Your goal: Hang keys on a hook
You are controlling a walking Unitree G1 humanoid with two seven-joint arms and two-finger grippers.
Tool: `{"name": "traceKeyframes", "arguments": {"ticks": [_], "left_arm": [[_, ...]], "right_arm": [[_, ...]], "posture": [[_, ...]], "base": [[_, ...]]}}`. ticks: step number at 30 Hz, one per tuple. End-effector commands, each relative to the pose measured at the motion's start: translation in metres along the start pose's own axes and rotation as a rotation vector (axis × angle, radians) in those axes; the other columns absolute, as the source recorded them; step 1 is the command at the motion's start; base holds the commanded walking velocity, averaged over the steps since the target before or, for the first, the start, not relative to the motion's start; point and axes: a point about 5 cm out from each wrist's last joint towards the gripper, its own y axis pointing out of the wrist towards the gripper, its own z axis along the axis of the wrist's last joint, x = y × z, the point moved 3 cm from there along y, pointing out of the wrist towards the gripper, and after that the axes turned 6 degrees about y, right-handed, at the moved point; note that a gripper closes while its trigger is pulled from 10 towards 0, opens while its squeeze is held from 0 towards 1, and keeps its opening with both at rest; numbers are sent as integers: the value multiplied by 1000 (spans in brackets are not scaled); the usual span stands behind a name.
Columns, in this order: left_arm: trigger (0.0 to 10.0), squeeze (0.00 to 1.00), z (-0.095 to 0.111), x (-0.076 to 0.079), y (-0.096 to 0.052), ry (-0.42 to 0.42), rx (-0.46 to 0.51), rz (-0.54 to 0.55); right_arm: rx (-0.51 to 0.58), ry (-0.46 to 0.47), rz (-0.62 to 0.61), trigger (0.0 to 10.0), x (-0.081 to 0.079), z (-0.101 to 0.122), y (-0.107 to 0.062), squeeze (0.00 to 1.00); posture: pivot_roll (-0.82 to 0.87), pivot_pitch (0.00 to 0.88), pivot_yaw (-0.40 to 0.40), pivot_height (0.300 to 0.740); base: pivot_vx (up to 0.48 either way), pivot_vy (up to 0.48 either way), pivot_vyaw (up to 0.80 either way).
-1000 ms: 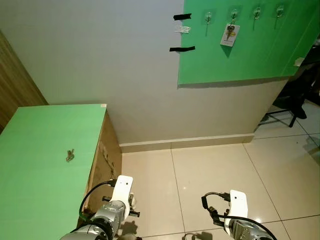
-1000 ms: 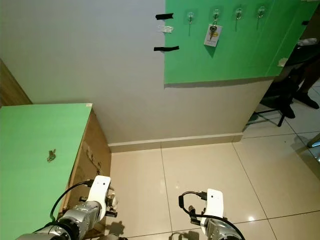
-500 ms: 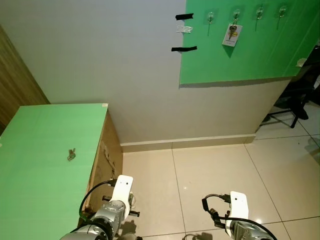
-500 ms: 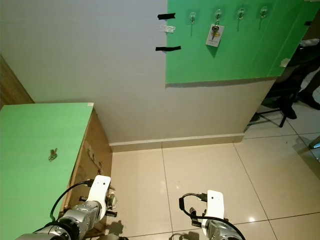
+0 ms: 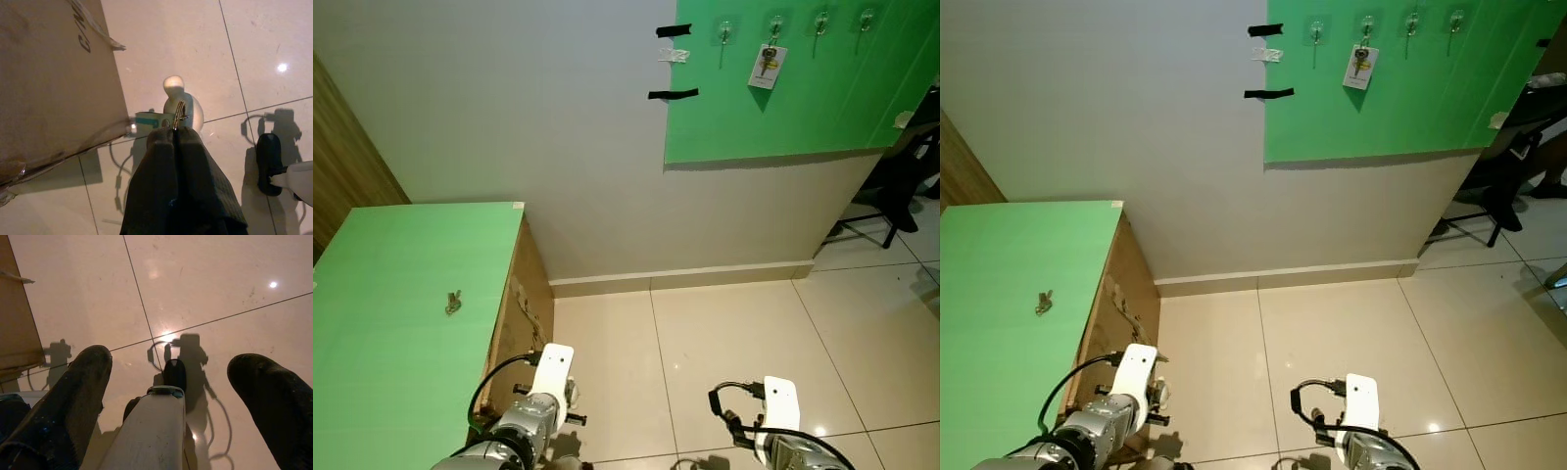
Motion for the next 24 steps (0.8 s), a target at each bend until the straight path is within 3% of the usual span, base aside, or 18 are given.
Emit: {"name": "traceKeyframes", "arguments": {"ticks": [1, 7, 24], "left_arm": [[10000, 0, 0, -1, 0, 9, 6, 1], [10000, 0, 0, -1, 0, 17, 12, 2], [10000, 0, 4, -3, 0, -1, 20, 25]], "right_arm": [[-10, 9, -5, 10000, 2, -6, 0, 0], [-11, 18, -11, 10000, 2, -7, -1, 0], [-4, 6, -5, 10000, 1, -2, 0, 0]], "posture": [[-173, 0, 36, 740], [-179, 0, 42, 740], [-163, 0, 36, 740]], "base": [[0, 0, 0], [0, -159, 0], [0, -472, 0]]}}
